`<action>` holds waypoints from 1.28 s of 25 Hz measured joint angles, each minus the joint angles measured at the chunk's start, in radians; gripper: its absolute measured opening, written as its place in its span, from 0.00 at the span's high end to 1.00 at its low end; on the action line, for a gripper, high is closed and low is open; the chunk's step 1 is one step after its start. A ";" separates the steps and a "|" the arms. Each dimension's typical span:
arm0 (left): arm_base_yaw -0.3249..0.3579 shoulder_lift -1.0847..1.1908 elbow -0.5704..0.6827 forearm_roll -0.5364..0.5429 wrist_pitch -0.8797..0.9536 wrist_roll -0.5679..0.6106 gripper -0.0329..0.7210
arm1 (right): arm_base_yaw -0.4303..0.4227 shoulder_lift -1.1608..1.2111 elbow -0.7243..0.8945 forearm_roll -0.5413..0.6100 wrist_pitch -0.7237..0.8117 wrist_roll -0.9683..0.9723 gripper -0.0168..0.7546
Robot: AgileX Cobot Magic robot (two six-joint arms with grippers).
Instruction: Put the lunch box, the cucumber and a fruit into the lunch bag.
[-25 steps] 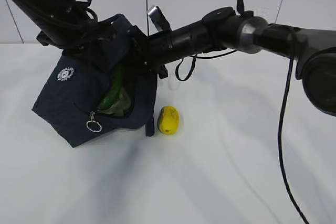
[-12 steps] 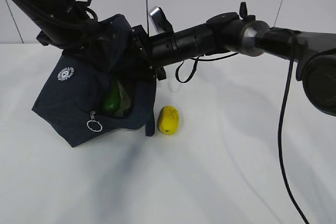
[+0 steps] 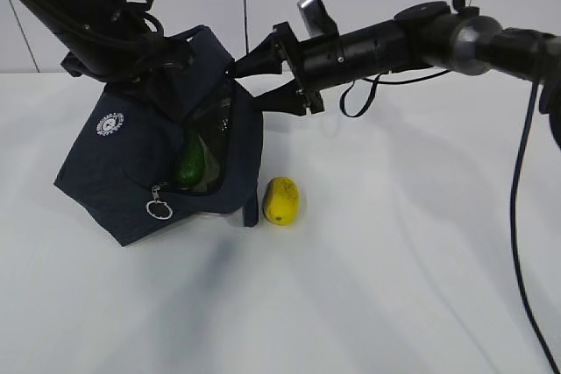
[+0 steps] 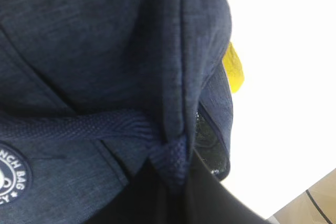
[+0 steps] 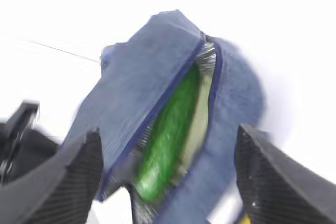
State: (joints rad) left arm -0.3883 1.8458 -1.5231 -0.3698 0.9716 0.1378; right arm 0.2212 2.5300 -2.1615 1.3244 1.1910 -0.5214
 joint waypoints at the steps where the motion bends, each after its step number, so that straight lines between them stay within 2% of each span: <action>1: 0.000 0.000 0.000 0.000 0.000 0.000 0.97 | -0.012 -0.015 0.000 -0.018 0.000 0.000 0.21; 6: 0.000 0.000 0.000 0.002 0.000 0.000 0.97 | -0.053 -0.147 0.000 -0.147 0.007 0.002 0.22; 9: 0.000 0.000 0.000 0.003 0.000 0.000 0.97 | -0.062 -0.257 0.000 -0.283 0.013 0.011 0.22; 12: 0.000 0.000 0.000 0.008 0.000 0.000 0.97 | -0.062 -0.379 0.000 -0.474 0.011 0.045 0.22; 17: 0.000 0.000 0.000 0.020 0.000 0.000 0.97 | -0.062 -0.532 0.000 -0.663 0.022 0.115 0.22; 22: 0.000 0.000 0.000 0.032 -0.002 0.000 0.97 | -0.048 -0.559 0.000 -0.770 0.052 0.178 0.22; 32: 0.000 0.000 0.000 0.036 -0.002 0.006 0.97 | 0.122 -0.653 0.000 -0.889 0.058 0.196 0.27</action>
State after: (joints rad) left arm -0.3883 1.8458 -1.5231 -0.3339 0.9697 0.1440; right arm 0.3429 1.8775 -2.1615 0.4350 1.2488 -0.3249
